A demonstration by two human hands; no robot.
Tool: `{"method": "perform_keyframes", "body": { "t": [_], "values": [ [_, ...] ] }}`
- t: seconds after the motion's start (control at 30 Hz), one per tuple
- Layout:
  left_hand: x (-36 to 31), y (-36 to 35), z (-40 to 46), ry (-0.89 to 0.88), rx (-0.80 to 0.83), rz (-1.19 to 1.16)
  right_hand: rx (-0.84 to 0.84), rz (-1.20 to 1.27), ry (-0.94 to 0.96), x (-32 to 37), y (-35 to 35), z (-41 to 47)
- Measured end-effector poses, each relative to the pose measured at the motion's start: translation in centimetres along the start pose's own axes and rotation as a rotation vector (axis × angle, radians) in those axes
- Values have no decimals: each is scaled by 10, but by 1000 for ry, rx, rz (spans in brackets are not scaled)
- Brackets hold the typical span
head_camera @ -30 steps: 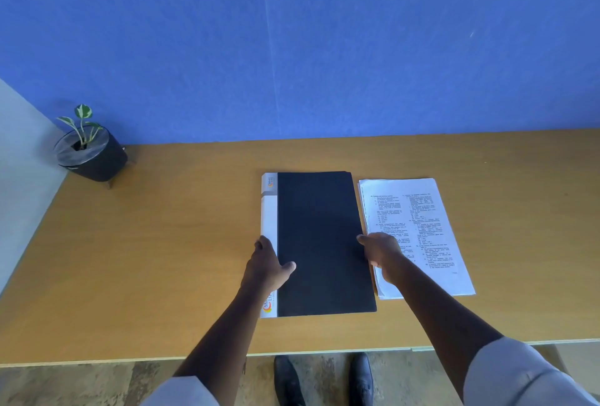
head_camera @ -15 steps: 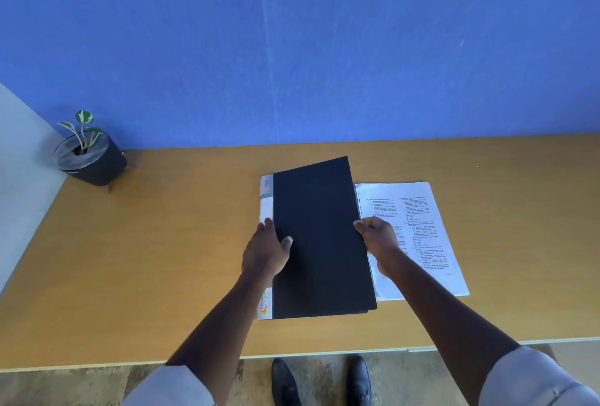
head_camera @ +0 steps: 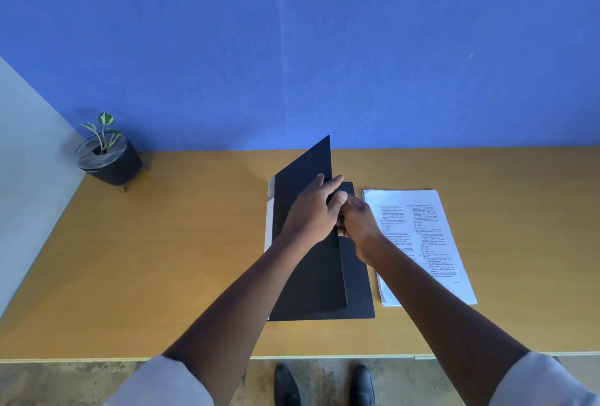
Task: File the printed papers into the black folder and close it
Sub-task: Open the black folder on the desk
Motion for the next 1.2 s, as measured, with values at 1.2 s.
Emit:
{"method": "perform_keyframes", "body": {
  "t": [1.2],
  "values": [
    [160,171,-27,472,-166,431,-45,-873,-45,-90,-24,47]
  ]
}}
Point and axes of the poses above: each hand's wrist, its own z-axis towards the middle knuckle, its own y-axis out of the back of the hand, x = y × z, the point moved 1 cm from there along z, towards the middle knuckle, and after that the axes turned 2 degrees about -y, right-handed, at the moved point
